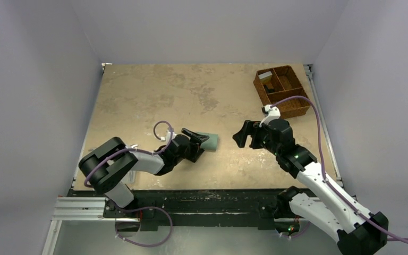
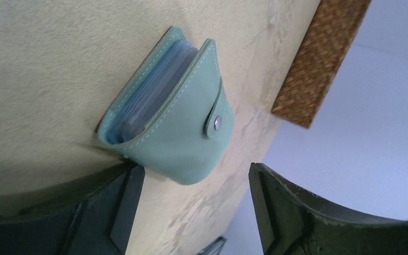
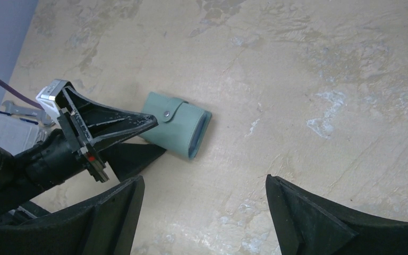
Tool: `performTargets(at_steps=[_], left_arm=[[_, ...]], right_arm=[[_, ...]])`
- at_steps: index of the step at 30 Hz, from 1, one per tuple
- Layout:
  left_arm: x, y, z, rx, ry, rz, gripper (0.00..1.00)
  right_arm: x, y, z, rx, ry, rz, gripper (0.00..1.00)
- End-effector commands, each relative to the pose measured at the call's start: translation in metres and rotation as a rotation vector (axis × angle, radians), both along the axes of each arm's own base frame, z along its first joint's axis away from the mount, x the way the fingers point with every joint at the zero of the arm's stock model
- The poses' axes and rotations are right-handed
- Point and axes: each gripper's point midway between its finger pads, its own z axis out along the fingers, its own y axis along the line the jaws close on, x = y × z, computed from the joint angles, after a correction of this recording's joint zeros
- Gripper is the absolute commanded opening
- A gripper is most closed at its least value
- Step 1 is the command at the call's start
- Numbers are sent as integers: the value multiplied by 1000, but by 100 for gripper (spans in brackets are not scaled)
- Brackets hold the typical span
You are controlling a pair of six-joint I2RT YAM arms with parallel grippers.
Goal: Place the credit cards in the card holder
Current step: Move the card holder to the center of the board.
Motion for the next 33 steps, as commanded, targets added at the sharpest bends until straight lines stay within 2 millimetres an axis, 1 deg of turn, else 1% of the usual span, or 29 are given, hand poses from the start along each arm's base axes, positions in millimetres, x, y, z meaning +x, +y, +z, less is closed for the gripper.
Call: performTargets(at_steps=[1,3,5,7,9,13,14,15,18,22,23,24,25,26,27,28,30,32,33], left_arm=[[23,4,-1,-76,-32,162,71],[29,5,-5,-102,-46,193,61],[41,3,-6,-122,-84,232,50],[55,3,-11,-105,-102,271,41],[76,1,-13,-100,-126,289,34],[126,-6,-23,-126,-181,315,25],[145,-12,-17,-146,-213,316,22],[158,-17,-18,-142,-227,316,22],[199,-34,-20,-107,-265,304,22],[255,-55,-24,-87,-315,316,23],[267,-54,-38,-74,-304,324,23],[278,-53,-41,-72,-305,338,23],[288,-51,-42,-67,-319,346,23],[299,-50,-35,-60,-339,352,23],[304,-46,-38,-37,-337,352,23],[311,-42,-31,-32,-349,355,25],[316,-36,-17,-40,-368,345,27],[312,-32,5,-43,-391,317,34],[307,-32,20,-32,-410,291,39]], right_arm=[[4,-6,17,-16,-52,-14,93],[4,-5,21,-12,-56,-9,93],[3,-6,25,-11,-64,-5,93],[4,-8,30,-23,-74,-13,93],[6,-12,36,-37,-88,-26,93],[9,-13,52,-40,-108,-35,94],[9,-13,56,-37,-113,-35,94],[10,-13,62,-30,-123,-36,94],[11,-13,71,-26,-134,-42,94],[12,-16,76,-32,-132,-60,94],[12,-17,77,-31,-129,-63,94],[10,-17,79,-25,-125,-65,94],[9,-17,81,-17,-125,-65,94],[7,-17,84,-6,-127,-63,94],[5,-17,87,2,-128,-62,94],[3,-17,89,10,-130,-64,94],[1,-20,95,13,-135,-75,94],[0,-24,100,13,-149,-90,95],[0,-27,104,9,-160,-102,95]])
